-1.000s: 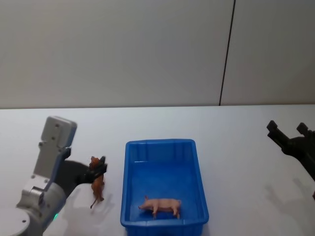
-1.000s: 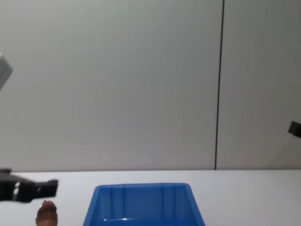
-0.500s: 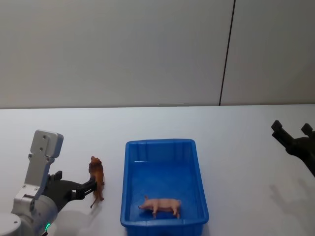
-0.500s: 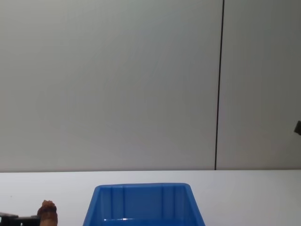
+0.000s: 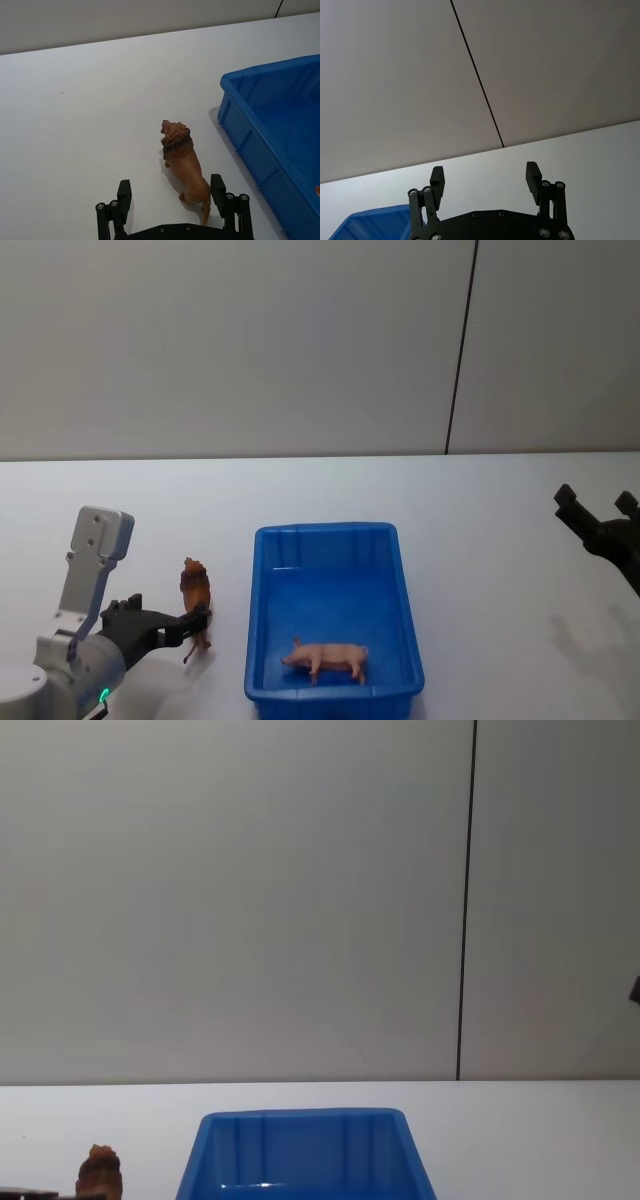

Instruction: Pick up the two dolls from the table and place them into the box.

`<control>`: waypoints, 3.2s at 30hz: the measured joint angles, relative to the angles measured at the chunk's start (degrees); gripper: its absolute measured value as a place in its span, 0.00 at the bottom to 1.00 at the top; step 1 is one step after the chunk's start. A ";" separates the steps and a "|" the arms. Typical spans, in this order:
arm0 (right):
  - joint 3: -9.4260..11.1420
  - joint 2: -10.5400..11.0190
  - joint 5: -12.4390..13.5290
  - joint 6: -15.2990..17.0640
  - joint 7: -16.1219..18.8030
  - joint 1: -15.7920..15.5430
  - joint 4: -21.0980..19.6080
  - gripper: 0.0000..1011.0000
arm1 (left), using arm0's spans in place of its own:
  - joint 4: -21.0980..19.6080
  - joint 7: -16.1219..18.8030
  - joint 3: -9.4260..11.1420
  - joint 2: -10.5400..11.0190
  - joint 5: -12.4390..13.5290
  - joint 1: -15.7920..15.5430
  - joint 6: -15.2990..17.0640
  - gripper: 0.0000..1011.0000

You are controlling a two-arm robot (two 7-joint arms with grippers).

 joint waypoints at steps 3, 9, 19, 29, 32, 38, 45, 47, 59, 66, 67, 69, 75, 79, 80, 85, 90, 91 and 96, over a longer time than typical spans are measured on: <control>0.02 0.02 0.02 -0.03 -0.01 -0.01 0.00 0.99 | 0.85 -0.83 0.02 -0.33 0.19 -0.45 -0.02 0.99; 0.02 0.02 0.05 -0.06 -0.04 -0.05 0.00 0.99 | 2.46 -2.00 0.14 -0.97 0.84 -1.28 0.03 0.99; 0.02 0.02 0.11 -0.09 -0.09 -0.07 0.00 0.99 | 5.27 -2.83 0.42 -2.28 2.30 -2.99 0.46 0.99; 0.02 0.02 0.11 -0.09 -0.10 -0.07 0.00 0.99 | 8.61 -3.91 0.88 -4.06 4.23 -5.27 0.63 0.99; 0.02 0.02 0.11 -0.09 -0.10 -0.07 0.00 0.99 | 9.37 -4.34 1.03 -4.50 4.79 -5.88 0.74 0.99; 0.02 0.02 0.11 -0.08 -0.10 -0.07 0.00 0.99 | 10.74 -5.09 1.28 -5.36 5.82 -7.01 1.19 0.99; 0.02 0.02 0.11 -0.08 -0.10 -0.07 0.00 0.99 | 11.64 -5.63 1.46 -5.90 6.49 -7.75 1.52 0.87; 0.02 0.02 0.11 -0.08 -0.10 -0.07 0.00 0.99 | 11.85 -5.76 1.50 -6.04 6.65 -7.93 1.58 0.80; 0.02 0.02 0.11 -0.08 -0.10 -0.07 0.00 0.99 | 12.48 -6.14 1.60 -6.45 7.11 -8.47 1.71 0.53; 0.02 0.02 0.11 -0.08 -0.10 -0.07 0.00 0.99 | 12.27 -6.17 1.57 -6.44 7.15 -8.34 1.42 0.48; 0.02 0.02 0.11 -0.08 -0.10 -0.07 0.00 0.99 | 12.20 -6.15 1.56 -6.42 7.15 -8.28 1.25 0.48; 0.02 0.02 0.11 -0.08 -0.10 -0.07 0.00 0.99 | 11.87 -6.14 1.50 -6.36 7.17 -8.18 0.67 0.47; 0.01 0.02 0.11 -0.08 -0.10 -0.07 0.00 0.99 | 10.74 -6.42 1.25 -6.14 7.41 -8.01 -1.18 0.47; 0.02 0.02 0.11 -0.08 -0.10 -0.07 0.00 0.99 | 9.40 -7.43 0.95 -5.92 7.75 -8.02 -2.95 0.47; 0.02 0.02 0.11 -0.08 -0.10 -0.07 0.00 0.99 | 9.19 -7.66 0.90 -5.88 7.80 -8.05 -3.27 0.47; 0.02 0.02 0.11 -0.08 -0.09 -0.07 0.00 0.99 | 7.48 -9.93 0.51 -5.66 8.18 -8.53 -5.37 0.47; 0.02 0.02 0.11 -0.08 -0.10 -0.07 0.00 0.99 | 6.39 -11.92 0.30 -5.62 8.27 -9.07 -6.45 0.47; 0.02 0.02 0.11 -0.08 -0.09 -0.07 0.00 0.99 | 6.02 -12.95 0.25 -5.62 8.27 -9.32 -6.85 0.47; 0.02 0.02 0.10 -0.08 -0.10 -0.07 0.00 0.99 | 5.06 -16.52 0.14 -5.76 8.03 -10.35 -7.56 0.47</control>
